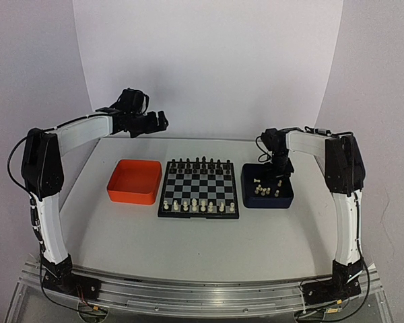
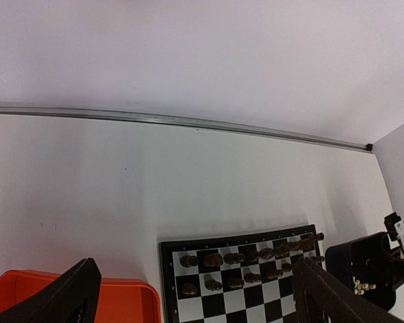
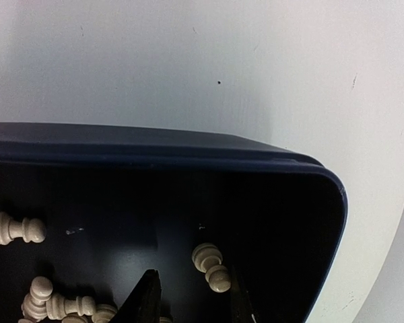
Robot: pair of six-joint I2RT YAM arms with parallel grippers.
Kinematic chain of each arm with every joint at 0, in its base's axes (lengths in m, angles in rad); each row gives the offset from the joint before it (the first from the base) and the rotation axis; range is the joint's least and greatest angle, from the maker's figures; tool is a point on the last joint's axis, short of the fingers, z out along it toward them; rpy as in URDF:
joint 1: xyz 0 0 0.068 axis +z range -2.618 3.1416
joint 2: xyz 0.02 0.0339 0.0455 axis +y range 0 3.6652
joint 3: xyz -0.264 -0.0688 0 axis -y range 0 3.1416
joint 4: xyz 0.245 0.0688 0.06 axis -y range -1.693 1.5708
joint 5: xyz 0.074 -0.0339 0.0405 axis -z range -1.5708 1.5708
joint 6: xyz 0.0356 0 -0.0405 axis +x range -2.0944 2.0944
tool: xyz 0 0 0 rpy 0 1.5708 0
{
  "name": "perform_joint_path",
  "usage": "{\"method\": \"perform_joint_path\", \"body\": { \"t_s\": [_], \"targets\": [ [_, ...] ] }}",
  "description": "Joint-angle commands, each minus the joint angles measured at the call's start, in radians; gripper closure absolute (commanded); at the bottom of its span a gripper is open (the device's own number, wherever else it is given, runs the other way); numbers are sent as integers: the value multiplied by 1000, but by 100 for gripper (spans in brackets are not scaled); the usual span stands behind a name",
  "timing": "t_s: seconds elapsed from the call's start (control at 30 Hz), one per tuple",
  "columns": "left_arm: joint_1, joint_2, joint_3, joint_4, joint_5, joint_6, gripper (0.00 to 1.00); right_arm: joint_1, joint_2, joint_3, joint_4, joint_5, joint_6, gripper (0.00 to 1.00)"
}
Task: Set up the chess pieces on the board
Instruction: Pick up the chess piece from the storage box.
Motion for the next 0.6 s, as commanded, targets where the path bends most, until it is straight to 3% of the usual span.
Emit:
{"method": "perform_joint_path", "body": {
  "t_s": [0.0,0.27,0.47,0.57],
  "targets": [
    [7,0,39,16,14,6,0,2,34,30,-25,-17,19,68],
    [7,-4,36,16,14,0,0,2,44,35,-25,-21,22,76],
    [7,-4,37,13,14,-5,0,2,42,47,-23,-26,18,96],
    [7,-3,37,13,14,-7,0,2,37,60,-23,-28,9,100]
  ]
}}
